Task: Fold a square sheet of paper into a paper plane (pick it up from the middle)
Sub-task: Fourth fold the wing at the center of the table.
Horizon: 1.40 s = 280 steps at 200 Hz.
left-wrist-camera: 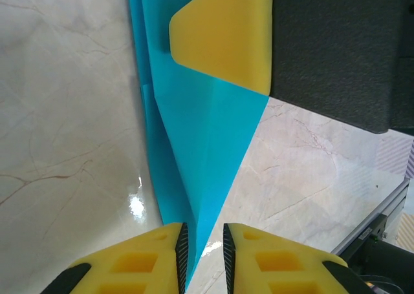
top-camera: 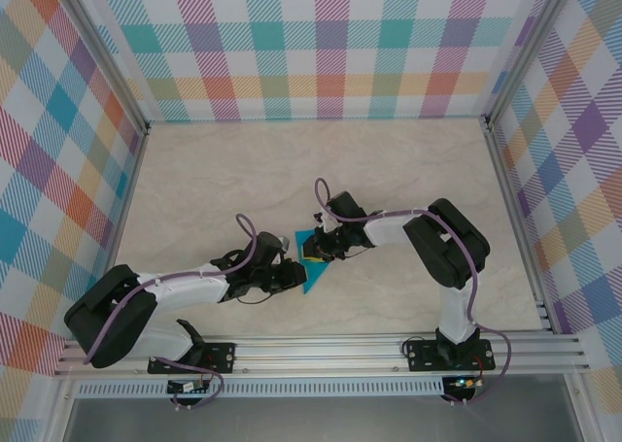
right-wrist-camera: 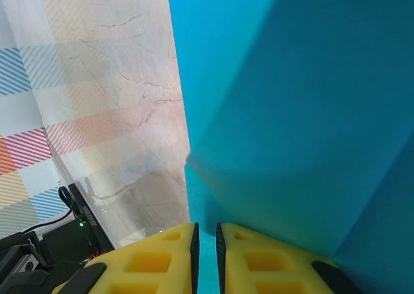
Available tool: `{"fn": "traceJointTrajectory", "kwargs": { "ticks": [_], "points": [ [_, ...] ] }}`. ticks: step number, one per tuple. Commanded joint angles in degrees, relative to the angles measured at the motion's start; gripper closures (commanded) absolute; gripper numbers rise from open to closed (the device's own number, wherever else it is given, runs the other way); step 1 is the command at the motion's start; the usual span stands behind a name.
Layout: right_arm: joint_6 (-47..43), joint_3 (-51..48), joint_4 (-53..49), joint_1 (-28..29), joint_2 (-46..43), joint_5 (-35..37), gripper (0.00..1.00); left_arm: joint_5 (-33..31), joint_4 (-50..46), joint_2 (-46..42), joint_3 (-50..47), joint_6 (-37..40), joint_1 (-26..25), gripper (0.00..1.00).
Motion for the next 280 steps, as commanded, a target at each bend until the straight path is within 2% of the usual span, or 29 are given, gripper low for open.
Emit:
{"fn": "traceJointTrajectory", "kwargs": {
  "ticks": [1,54,124,207,252,280],
  "points": [
    [0.4,-2.1,-3.6,0.4,2.8,2.2,0.82,0.7,2.0,0.9,-0.3,-0.7,-0.9,0.76],
    [0.2,-1.9,-3.8,0.4,2.6,2.1,0.82,0.8,2.1,4.9,0.7,-1.0,-1.3,0.78],
    [0.2,-2.0,-3.7,0.4,3.1,2.3,0.82,1.5,2.9,5.9,0.5,-1.4,-2.1,0.88],
    [0.1,-1.8,-4.2,0.4,3.9,2.5,0.82,0.4,-3.1,9.3,0.8,-3.3,-4.5,1.00],
    [-0.2,-1.9,-4.8,0.4,3.9,3.2,0.82,-0.7,-3.7,6.8,-1.9,-5.2,-5.1,1.00],
    [-0.1,-2.2,-4.9,0.4,4.1,3.3,0.82,-1.9,-5.0,2.9,-3.1,-4.9,-5.0,0.91]
  ]
}}
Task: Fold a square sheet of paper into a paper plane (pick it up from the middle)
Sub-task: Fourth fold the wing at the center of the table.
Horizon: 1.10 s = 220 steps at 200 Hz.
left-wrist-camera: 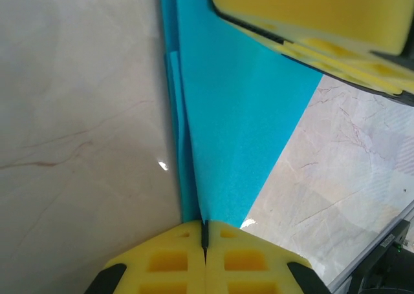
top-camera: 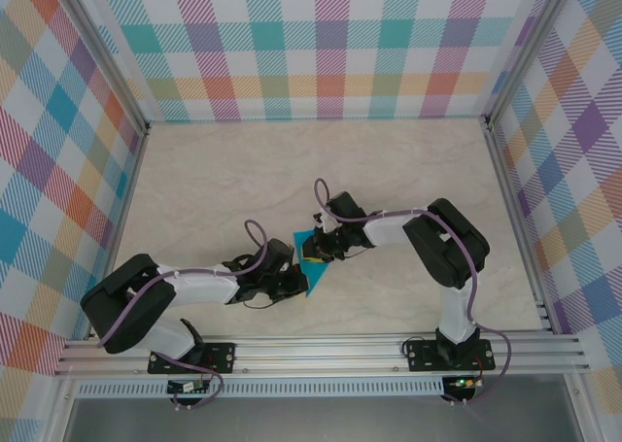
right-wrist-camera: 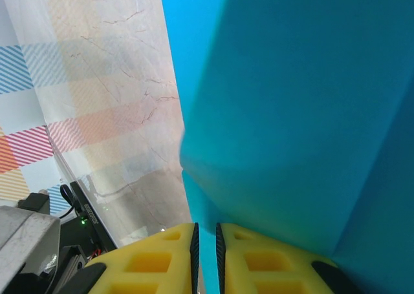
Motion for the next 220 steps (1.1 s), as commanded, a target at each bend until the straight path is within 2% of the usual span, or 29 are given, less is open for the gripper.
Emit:
{"fn": "traceJointTrajectory", "kwargs": {
  "ticks": [1,19,52,98,143,173,220],
  "points": [
    [-0.2,-2.2,-5.0,0.4,3.9,3.9,0.82,0.0,-7.6,-2.5,-2.6,-0.4,-1.3,0.91],
    [-0.1,-2.2,-4.9,0.4,3.9,3.9,0.82,0.8,-7.7,-2.3,-2.1,0.5,-1.3,0.89],
    [0.0,-2.2,-5.1,0.4,3.6,3.9,0.82,2.5,-6.7,1.3,-1.1,0.8,-1.5,0.96],
    [0.1,-2.2,-5.3,0.4,3.4,4.1,0.82,0.9,-12.7,2.4,0.9,1.7,-2.8,1.00],
    [0.2,-2.0,-5.5,0.4,3.9,4.4,0.83,-1.7,-19.9,-5.4,1.6,3.4,-3.1,0.90],
    [0.1,-2.1,-5.7,0.4,3.9,4.5,0.83,-3.2,-21.5,-10.8,3.7,4.6,-3.1,0.87],
    [0.1,-2.0,-6.1,0.4,3.7,4.6,0.83,-1.9,-12.5,-9.4,8.0,5.5,-1.3,0.87]
  ]
}}
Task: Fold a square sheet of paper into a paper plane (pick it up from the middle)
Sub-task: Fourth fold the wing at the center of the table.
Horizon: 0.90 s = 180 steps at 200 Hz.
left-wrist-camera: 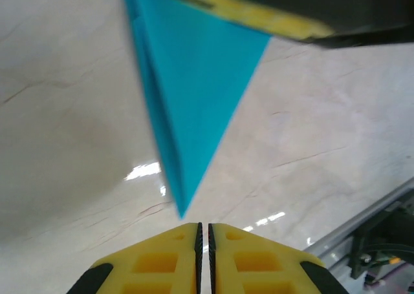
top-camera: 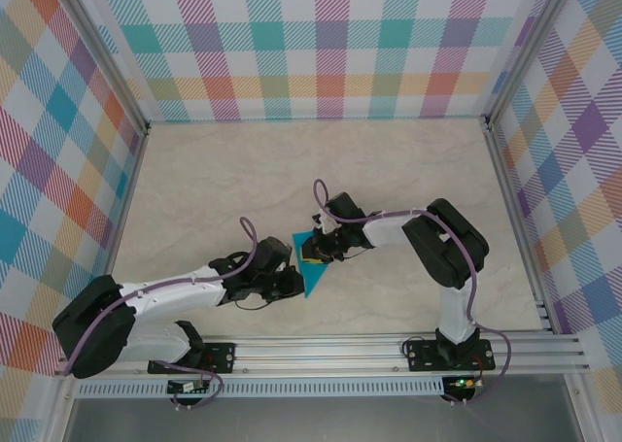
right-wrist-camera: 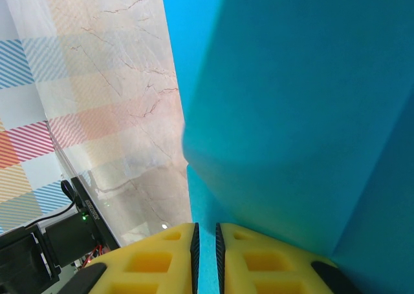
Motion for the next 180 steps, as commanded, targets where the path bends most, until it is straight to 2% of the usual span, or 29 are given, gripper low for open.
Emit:
{"fn": "traceJointTrajectory", "kwargs": {
  "ticks": [1,42,97,180],
  "points": [
    [0.1,-2.0,-6.1,0.4,3.6,4.9,0.83,0.3,4.8,1.4,3.0,1.6,0.8,0.87],
    [0.2,-1.8,-5.8,0.4,3.7,4.5,0.83,1.5,9.8,8.1,3.9,2.0,2.2,0.90],
    [0.5,-2.0,-5.7,0.4,3.6,4.6,0.83,2.8,12.7,13.3,-0.9,0.2,2.4,0.91],
    [0.7,-2.1,-5.8,0.4,3.6,4.8,0.83,8.0,12.9,13.2,-5.6,-0.4,1.1,0.90]
  ]
}}
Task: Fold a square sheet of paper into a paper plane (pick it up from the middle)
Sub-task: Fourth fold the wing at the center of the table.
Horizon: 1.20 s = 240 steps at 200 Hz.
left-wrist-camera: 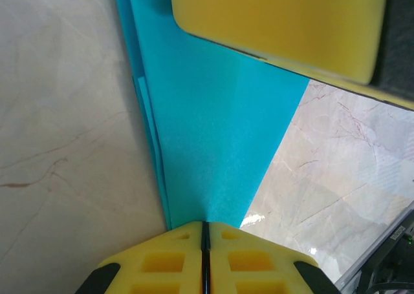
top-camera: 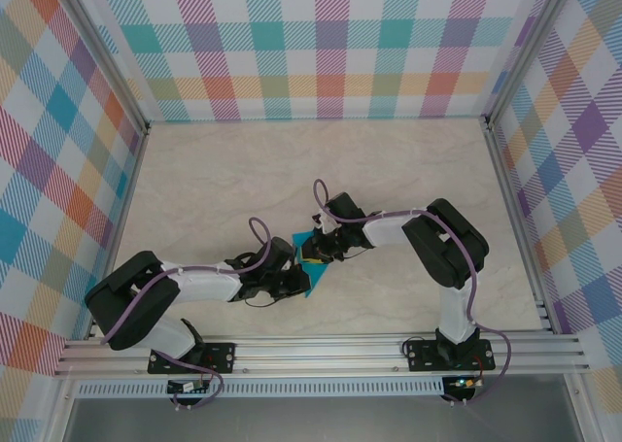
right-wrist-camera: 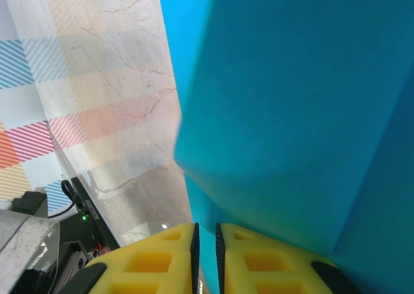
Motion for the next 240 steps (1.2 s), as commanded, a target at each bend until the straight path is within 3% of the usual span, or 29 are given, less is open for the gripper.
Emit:
{"fn": "traceJointTrajectory", "kwargs": {
  "ticks": [1,134,190,240],
  "points": [
    [0.7,-2.1,-5.7,0.4,3.6,4.9,0.83,4.4,-4.4,0.1,-2.0,0.3,-1.2,0.90],
    [1.1,-2.9,-5.8,0.4,3.6,5.4,0.83,5.2,-10.0,-4.5,-1.6,4.0,-4.3,0.89],
    [1.2,-2.9,-5.4,0.4,3.9,5.2,0.83,-3.4,-18.5,-18.0,0.0,4.9,-3.4,0.88],
    [1.5,-3.5,-4.5,0.4,4.0,5.0,0.83,-5.3,-19.1,-20.9,1.2,5.6,-0.8,0.88]
  ]
}}
